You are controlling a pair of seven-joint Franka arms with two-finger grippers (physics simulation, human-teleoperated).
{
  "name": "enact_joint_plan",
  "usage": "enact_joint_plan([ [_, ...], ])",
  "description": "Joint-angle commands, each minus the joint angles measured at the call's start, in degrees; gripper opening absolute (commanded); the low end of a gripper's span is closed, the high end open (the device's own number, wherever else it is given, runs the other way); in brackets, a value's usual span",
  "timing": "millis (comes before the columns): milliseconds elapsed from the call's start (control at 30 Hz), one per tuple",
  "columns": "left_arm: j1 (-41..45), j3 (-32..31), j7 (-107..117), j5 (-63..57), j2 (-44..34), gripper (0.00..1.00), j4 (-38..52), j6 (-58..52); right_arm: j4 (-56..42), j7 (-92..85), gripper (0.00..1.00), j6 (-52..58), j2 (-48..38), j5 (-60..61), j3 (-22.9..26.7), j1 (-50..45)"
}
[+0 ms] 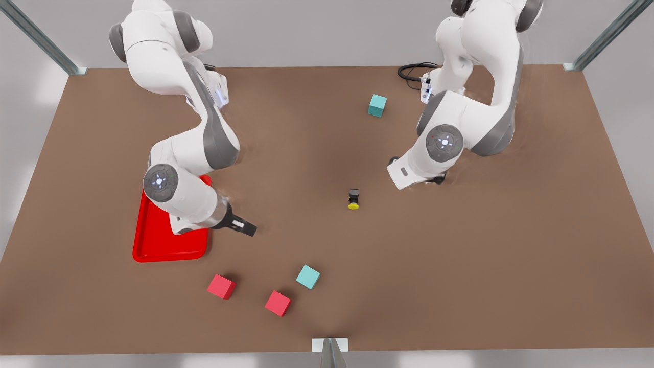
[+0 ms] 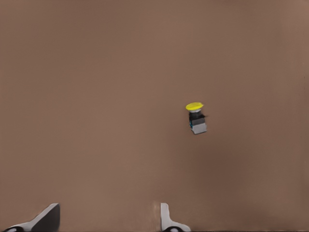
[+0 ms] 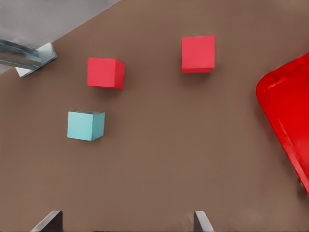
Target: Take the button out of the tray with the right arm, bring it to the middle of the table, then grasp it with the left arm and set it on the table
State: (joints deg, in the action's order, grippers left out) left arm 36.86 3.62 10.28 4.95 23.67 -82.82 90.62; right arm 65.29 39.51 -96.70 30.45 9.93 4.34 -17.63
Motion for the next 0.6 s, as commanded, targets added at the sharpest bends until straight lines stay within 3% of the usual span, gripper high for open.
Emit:
enact_joint_plan([
  [0,8.13,-0.72,58.27,5.86,8.23,1.00,0.12,23.27,-2.71,-51.61,1.00,24.28,-0.48,-11.07,0.23,8.74],
  [33,12.18,-0.45,59.76,5.25,12.01,1.00,-0.49,26.27,-4.82,-62.01,1.00,24.19,-0.47,-11.60,0.23,15.34],
  [67,13.86,0.07,61.79,4.99,13.86,1.00,-3.21,31.88,-3.34,-61.66,1.00,20.86,-1.35,-10.72,-0.38,19.04],
  [100,14.12,0.25,61.70,4.37,13.77,1.00,-11.38,45.76,10.97,-58.33,1.00,11.90,-11.00,-9.40,-0.38,19.48],
  [167,14.03,1.39,60.74,-5.72,12.63,1.00,-20.61,60.35,12.58,-55.32,1.00,16.01,-18.57,-9.49,-0.47,19.74],
  [200,13.86,2.18,58.28,-12.41,12.01,1.00,-22.20,62.31,12.58,-57.62,1.00,16.72,-19.02,-10.71,-0.56,20.18],
  [300,13.24,2.54,52.65,-13.29,9.91,1.00,-24.49,62.31,5.20,-58.67,1.00,16.46,-18.49,-16.61,-0.47,20.36],
  [333,13.24,2.54,53.17,-13.38,9.47,1.00,-24.75,61.78,6.16,-57.88,1.00,7.32,-13.94,-15.03,-0.65,18.35],
  [367,13.77,2.27,53.70,-13.29,9.03,1.00,-24.67,60.73,5.64,-58.41,1.00,6.43,-8.56,-14.59,-0.56,17.37],
  [567,13.68,1.39,52.03,-13.29,7.97,1.00,-30.90,66.70,5.99,-58.58,1.00,7.58,-8.65,-12.04,-0.47,18.25],
])
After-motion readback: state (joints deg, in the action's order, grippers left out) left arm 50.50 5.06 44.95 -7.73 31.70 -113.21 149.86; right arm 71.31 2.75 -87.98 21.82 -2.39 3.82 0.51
